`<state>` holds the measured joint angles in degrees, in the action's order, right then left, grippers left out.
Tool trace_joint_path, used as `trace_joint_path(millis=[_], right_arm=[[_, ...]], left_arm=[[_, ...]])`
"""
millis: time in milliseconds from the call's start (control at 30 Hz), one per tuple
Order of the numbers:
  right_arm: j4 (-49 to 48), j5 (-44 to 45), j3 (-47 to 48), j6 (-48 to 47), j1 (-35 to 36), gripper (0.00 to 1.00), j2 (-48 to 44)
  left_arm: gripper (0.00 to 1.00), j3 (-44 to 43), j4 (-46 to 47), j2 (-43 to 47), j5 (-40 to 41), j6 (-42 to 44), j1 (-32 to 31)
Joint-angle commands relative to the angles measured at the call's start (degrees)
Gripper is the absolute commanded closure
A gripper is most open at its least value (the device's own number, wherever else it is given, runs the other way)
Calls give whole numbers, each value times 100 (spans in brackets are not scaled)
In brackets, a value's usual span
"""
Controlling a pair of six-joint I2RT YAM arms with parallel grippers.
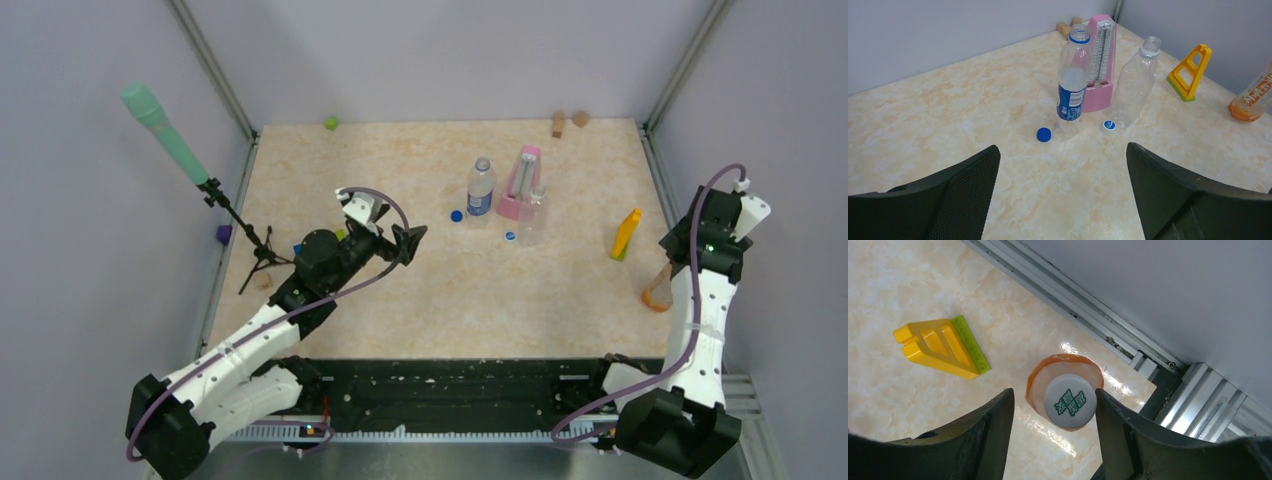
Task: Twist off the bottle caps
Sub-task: Pick up the plastic bottle at the center of the board.
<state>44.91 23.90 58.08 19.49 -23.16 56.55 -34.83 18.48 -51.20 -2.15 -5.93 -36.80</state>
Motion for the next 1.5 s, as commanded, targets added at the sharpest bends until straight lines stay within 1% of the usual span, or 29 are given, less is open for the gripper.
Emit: trace_joint_path(millis=[0, 267, 433, 633, 900, 1033, 1200, 1233, 1300, 1467], right_arm=[[-211, 62, 48, -65, -66, 41, -183], [-35, 277, 387, -143, -64, 40, -53], [-119, 377, 227, -105, -65, 40, -184], [-129, 450, 172, -132, -66, 41, -187], [-250, 583, 76, -166, -64, 48, -201], [-233, 643, 130, -180, -64, 48, -154], [-274, 644, 88, -191, -66, 51, -139], [-268, 630, 95, -196, -66, 53, -135], [-298, 575, 64, -203, -66, 61, -144], [-351, 546, 1, -222, -66, 64, -146]], left_arm=[[4, -101, 304, -38, -117, -59, 26], [4, -181, 240, -105, -163, 112, 30], [4, -208, 354, -255, -282, 34, 25], [4, -147, 393, -226, -295, -9, 28], [5, -117, 452, -210, -301, -48, 32], [5, -133, 410, -202, -303, -15, 32], [5, -75, 405, -108, -240, -1, 27], [5, -75, 388, -105, -235, 4, 29], [5, -77, 374, -109, -229, 8, 24], [5, -91, 376, -101, -226, -26, 30]])
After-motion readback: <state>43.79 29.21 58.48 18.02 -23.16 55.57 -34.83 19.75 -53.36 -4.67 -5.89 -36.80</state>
